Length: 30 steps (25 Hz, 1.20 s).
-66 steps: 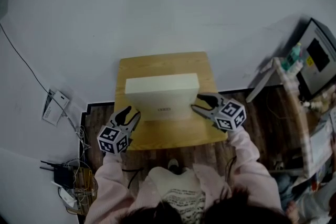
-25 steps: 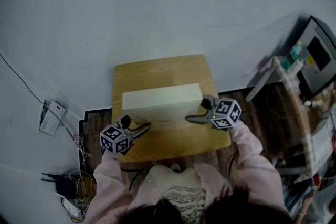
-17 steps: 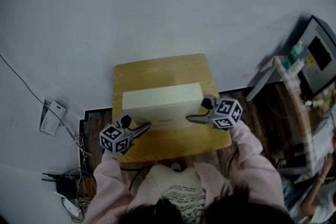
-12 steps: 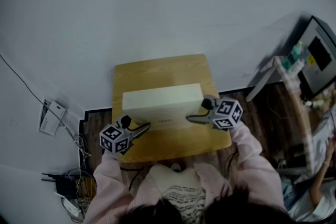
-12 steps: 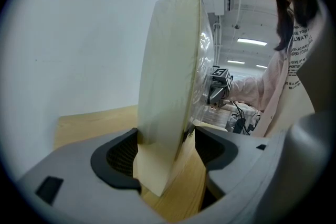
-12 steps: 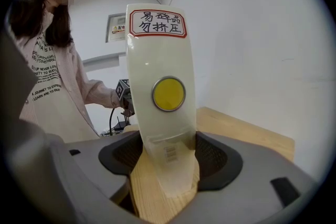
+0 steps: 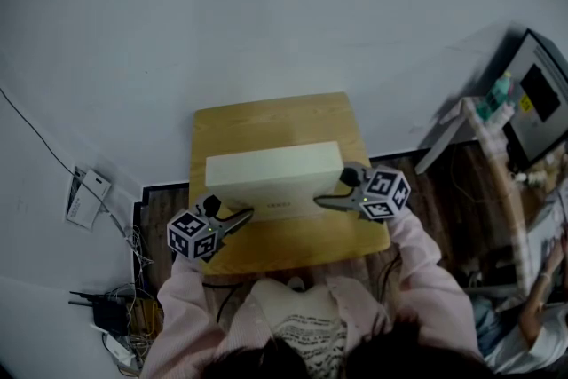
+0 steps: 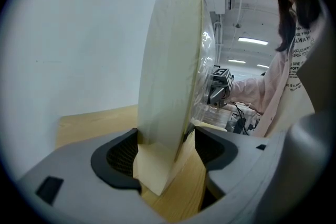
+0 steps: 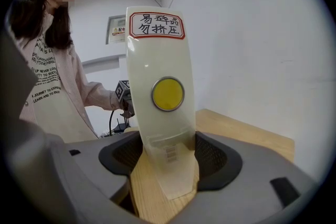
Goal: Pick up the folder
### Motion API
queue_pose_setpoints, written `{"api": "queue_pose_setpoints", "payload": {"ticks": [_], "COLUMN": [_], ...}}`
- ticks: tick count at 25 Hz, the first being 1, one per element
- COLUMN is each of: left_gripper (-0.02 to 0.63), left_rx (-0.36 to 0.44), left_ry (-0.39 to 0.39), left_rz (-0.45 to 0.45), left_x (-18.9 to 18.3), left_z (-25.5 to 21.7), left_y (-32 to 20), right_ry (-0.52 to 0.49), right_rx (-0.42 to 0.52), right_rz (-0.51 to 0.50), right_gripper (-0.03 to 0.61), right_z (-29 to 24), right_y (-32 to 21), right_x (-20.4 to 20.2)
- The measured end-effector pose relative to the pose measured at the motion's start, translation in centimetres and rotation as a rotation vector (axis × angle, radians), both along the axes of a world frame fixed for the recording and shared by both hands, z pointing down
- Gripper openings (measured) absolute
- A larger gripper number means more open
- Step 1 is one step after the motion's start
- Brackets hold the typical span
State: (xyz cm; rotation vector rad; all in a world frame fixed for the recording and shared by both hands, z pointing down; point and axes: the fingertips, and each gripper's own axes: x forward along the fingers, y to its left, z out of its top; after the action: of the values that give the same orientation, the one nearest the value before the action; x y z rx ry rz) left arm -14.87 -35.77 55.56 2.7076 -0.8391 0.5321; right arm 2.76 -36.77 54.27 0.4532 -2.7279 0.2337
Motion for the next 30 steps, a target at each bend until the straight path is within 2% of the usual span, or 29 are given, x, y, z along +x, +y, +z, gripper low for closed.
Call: {"api": "queue_pose_setpoints", "payload": {"ticks": [30], "left_gripper": [0.351], "left_rx": [0.089], "left_ry": [0.098], "left_rz": [-0.061], "left_x": [0.9], "left_z": [-6.7], "left_y": [1.8], "right_ry": [-0.128], "right_rx": [0.029], "right_rz": [0.04], "right_gripper": [0.311], "right_z": [-7.1], "right_y": [1.8], "right_x": [0.9]}}
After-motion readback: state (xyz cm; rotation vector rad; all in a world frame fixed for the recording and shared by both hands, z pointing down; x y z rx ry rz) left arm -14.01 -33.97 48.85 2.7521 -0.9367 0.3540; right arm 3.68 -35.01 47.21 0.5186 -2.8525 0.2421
